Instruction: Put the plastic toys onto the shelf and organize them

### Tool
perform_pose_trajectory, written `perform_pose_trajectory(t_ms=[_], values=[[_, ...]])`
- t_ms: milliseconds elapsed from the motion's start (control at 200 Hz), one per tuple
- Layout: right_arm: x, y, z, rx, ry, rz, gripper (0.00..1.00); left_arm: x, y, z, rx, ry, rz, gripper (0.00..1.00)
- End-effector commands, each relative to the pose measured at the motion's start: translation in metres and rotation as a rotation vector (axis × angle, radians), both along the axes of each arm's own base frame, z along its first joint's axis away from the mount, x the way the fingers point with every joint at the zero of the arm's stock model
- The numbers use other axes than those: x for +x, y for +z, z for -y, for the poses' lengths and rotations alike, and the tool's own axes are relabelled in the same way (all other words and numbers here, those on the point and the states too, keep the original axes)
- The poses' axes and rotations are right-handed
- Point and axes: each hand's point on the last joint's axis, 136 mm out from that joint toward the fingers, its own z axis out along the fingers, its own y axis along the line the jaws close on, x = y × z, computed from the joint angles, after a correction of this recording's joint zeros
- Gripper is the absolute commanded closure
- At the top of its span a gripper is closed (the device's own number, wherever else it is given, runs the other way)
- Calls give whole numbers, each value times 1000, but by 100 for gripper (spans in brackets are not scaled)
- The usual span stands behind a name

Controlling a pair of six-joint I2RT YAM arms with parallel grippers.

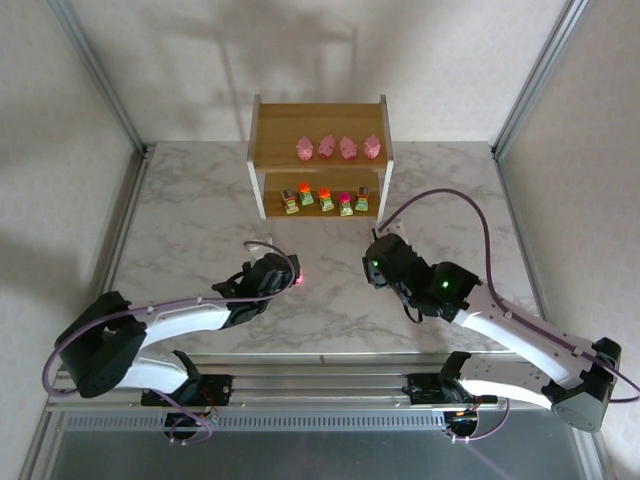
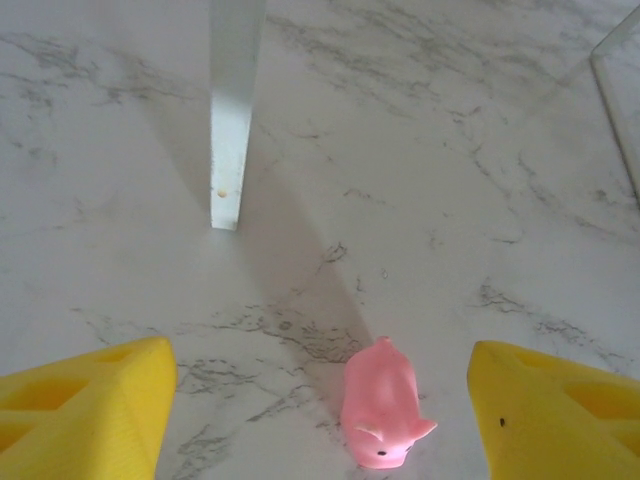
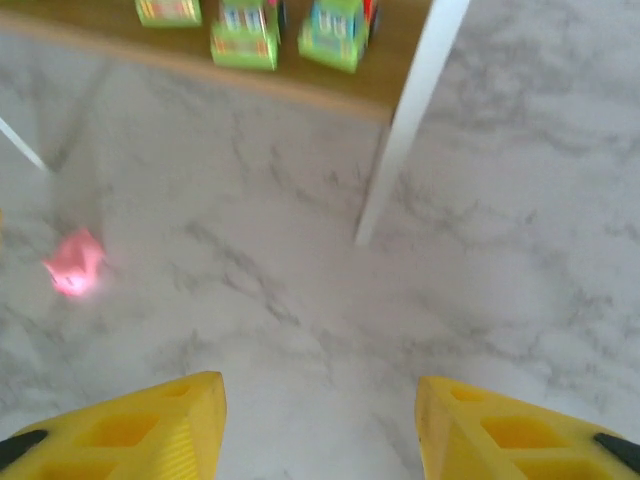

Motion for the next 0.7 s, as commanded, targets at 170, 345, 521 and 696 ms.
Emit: perform_pose_trajectory(t_ms=[170,345,521,696], values=[[-20,-70,23,57,-72,-114,48,-2,-23,26,9,-7,-130,24],[-26,-99,33,87,-87,-144,48,1,-40,34,53,-17,-200,28],[-26,-102,39,108,-95,-136,49,-3,-62,39,85,-26,-275,31],[-26,-101,45,106,-121,-132,50,-8,-66,41,98,-25,-294,34]])
